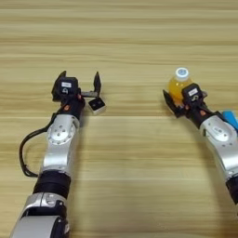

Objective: Move the objects on the table

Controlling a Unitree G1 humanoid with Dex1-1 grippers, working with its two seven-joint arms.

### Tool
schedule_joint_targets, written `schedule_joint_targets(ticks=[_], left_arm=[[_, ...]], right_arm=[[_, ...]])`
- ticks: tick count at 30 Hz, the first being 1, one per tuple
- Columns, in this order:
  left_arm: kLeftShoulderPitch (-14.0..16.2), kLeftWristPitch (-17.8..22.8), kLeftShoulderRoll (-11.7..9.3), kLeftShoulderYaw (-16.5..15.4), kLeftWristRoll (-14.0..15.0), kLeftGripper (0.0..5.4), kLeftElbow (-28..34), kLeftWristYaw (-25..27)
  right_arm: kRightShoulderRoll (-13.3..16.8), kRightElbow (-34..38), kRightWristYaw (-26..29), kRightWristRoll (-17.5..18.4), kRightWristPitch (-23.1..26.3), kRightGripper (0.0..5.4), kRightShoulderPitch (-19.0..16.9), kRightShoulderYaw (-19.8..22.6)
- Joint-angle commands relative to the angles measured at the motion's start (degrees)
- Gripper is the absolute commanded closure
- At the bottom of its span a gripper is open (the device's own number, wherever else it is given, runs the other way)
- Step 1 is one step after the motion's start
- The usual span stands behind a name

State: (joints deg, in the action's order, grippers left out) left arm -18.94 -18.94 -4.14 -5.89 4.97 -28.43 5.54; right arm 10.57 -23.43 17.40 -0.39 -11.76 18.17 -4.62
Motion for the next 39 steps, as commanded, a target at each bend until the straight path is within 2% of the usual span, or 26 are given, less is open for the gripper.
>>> schedule_joint_targets(ticks=[1, 3, 7, 13, 19, 20, 27, 33, 39], left_arm=[[0.4, 0.6, -0.3, 0.0, -0.3, 0.00, 0.2, -0.1], [0.5, 0.6, -0.3, 0.0, -0.4, 0.00, 0.3, -0.1], [0.4, 0.7, -0.4, 0.0, -0.4, 0.00, 0.4, -0.1], [0.4, 0.8, -0.4, -0.1, -0.3, 0.00, 0.4, 0.0], [0.4, 0.7, -0.4, -0.1, -0.3, 0.00, 0.3, -0.1], [0.4, 0.7, -0.4, -0.1, -0.3, 0.00, 0.3, -0.1], [0.3, 0.6, -0.3, -0.1, -0.3, 0.00, 0.1, -0.2], [0.2, 0.6, -0.3, -0.1, -0.4, 0.00, 0.1, -0.2], [0.2, 0.6, 0.0, 0.1, -0.5, 0.00, 0.1, -0.5]], right_arm=[[-1.2, -0.8, 2.5, 3.0, 2.2, 1.97, 0.7, 0.8], [-1.9, 1.7, 3.9, 5.7, 4.8, 1.97, -0.1, 1.5], [-2.6, 5.7, 5.7, 8.1, 8.5, 1.97, -1.3, 1.2], [-2.9, 6.1, 5.7, 9.2, 11.9, 1.97, -1.3, 2.2], [-2.0, 5.3, 4.3, 5.8, 9.8, 1.97, -1.2, 1.0], [-1.9, 5.1, 4.0, 5.1, 9.3, 1.61, -1.3, 0.7], [-1.8, 4.4, 3.6, 3.2, 8.2, 0.92, -1.3, 0.3], [-1.9, 4.5, 3.5, 2.8, 7.9, 0.05, -1.4, 0.4], [-1.0, 11.0, 3.5, 3.1, 9.9, 0.05, -6.0, 0.6]])
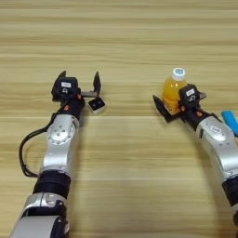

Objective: Move the objects on the table

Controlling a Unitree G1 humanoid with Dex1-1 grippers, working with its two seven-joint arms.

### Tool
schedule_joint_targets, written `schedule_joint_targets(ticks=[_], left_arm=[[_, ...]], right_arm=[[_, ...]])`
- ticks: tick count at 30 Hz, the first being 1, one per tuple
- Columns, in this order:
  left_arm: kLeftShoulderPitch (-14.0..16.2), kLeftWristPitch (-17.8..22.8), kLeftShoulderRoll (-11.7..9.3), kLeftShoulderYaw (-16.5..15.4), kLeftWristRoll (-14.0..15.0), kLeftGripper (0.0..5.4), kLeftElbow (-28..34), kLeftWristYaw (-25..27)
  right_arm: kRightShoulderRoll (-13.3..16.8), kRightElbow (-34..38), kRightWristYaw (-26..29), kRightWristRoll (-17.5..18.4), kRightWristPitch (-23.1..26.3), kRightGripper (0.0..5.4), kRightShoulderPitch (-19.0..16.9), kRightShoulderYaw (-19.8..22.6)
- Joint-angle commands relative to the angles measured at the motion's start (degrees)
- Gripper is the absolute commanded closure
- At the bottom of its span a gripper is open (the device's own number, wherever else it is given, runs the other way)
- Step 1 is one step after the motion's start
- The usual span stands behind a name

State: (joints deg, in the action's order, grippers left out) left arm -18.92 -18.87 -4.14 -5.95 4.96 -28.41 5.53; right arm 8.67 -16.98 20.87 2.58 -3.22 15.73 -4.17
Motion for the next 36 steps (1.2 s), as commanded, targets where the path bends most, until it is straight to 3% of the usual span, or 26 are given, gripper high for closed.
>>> schedule_joint_targets(ticks=[1, 16, 29, 36], left_arm=[[0.2, 0.6, 0.1, 0.1, -0.5, 0.00, 0.0, -0.5], [0.1, 0.6, 0.3, 0.3, -0.6, 0.00, 0.2, -0.7], [-0.2, 0.5, 0.2, 0.3, -0.5, 0.00, -0.2, -0.9], [-0.2, 0.6, 0.2, 0.3, -0.5, 0.00, -0.3, -0.8]], right_arm=[[1.0, 5.6, -0.1, 0.1, 1.7, 0.05, -4.4, 0.1], [3.9, 21.2, -0.1, 0.8, 7.0, 0.05, -16.7, 1.1], [7.0, 29.4, -2.0, 2.0, 9.1, 0.05, -24.1, 7.6], [7.4, 30.2, -5.9, 2.3, 14.1, 0.05, -25.9, 13.1]])
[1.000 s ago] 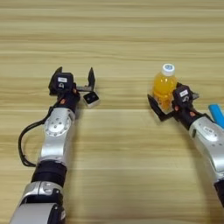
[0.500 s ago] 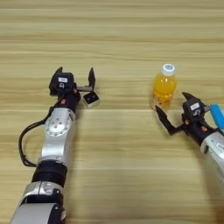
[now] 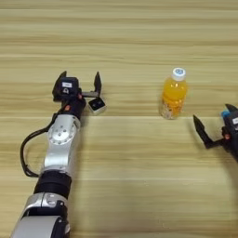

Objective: Move the objects on the table

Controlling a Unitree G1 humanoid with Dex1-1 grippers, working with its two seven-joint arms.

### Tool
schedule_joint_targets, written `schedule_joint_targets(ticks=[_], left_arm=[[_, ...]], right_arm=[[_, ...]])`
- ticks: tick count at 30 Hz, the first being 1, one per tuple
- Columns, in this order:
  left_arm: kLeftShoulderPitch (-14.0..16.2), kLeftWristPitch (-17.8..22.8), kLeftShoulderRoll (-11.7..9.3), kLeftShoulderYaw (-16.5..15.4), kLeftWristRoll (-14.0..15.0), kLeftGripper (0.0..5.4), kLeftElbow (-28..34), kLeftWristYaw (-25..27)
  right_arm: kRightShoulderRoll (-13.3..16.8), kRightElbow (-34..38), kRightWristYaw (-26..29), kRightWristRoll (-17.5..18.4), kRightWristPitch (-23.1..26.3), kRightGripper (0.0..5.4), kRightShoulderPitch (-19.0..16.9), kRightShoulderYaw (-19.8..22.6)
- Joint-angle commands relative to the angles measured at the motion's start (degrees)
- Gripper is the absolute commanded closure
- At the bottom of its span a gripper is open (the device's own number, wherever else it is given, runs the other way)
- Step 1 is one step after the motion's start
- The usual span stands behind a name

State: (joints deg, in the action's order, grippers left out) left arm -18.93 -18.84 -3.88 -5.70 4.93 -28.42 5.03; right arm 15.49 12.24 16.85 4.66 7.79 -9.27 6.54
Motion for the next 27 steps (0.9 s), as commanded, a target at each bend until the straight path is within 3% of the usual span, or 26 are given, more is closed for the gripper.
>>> schedule_joint_targets(ticks=[1, 14, 27], left_arm=[[-0.2, 0.5, -0.1, 0.1, -0.5, 0.00, -0.3, -0.3], [-0.5, 0.3, -0.3, -0.1, -0.3, 0.00, -1.0, -0.1], [-0.7, 0.0, -0.4, -0.3, -0.2, 0.00, -1.7, 0.3]], right_arm=[[0.7, 1.1, -2.1, 0.3, 3.3, 0.05, -1.1, 2.7], [1.4, 2.7, -5.1, 1.6, 10.0, 0.05, -1.6, 8.6], [1.9, -1.9, -8.2, 1.5, 9.3, 0.05, 1.5, 11.9]])
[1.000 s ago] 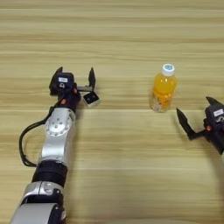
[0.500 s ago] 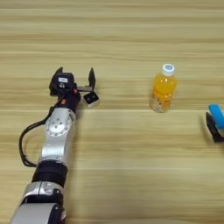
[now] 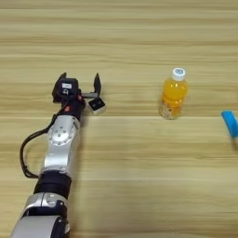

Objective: Move the objects on the table

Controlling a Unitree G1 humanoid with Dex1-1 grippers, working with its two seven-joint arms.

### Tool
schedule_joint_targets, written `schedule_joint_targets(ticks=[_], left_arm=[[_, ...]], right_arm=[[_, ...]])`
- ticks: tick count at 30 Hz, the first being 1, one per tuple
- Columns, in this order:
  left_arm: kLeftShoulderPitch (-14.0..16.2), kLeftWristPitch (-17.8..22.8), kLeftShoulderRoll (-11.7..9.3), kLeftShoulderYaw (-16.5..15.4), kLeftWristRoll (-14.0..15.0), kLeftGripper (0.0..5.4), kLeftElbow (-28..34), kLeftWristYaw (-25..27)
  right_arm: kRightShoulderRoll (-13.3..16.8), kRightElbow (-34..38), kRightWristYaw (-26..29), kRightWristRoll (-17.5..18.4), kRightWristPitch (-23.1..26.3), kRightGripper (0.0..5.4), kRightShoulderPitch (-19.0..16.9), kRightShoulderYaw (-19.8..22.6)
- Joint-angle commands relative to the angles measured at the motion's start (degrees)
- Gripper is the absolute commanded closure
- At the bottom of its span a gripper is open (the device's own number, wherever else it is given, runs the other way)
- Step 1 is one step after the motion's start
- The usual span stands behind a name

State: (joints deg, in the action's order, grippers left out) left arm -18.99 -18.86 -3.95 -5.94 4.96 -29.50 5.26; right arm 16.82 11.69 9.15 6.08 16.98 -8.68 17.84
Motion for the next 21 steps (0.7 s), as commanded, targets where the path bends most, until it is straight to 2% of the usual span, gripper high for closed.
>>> schedule_joint_targets(ticks=[1, 12, 21], left_arm=[[-0.7, 0.0, -0.3, 0.0, -0.3, 0.00, -0.6, 0.1], [-0.8, -0.2, -0.2, 0.0, -0.3, 0.00, -0.9, 0.1], [-0.9, -0.3, -0.1, 0.1, -0.4, 0.00, -1.1, 0.0]], right_arm=[[0.6, -1.7, -0.6, 0.0, 0.1, 0.05, 1.2, 0.6], [1.5, -7.8, -0.6, -0.3, -2.7, 0.05, 5.2, 0.3], [2.8, -16.9, -1.1, -0.5, -8.2, 0.05, 9.6, 1.1]])
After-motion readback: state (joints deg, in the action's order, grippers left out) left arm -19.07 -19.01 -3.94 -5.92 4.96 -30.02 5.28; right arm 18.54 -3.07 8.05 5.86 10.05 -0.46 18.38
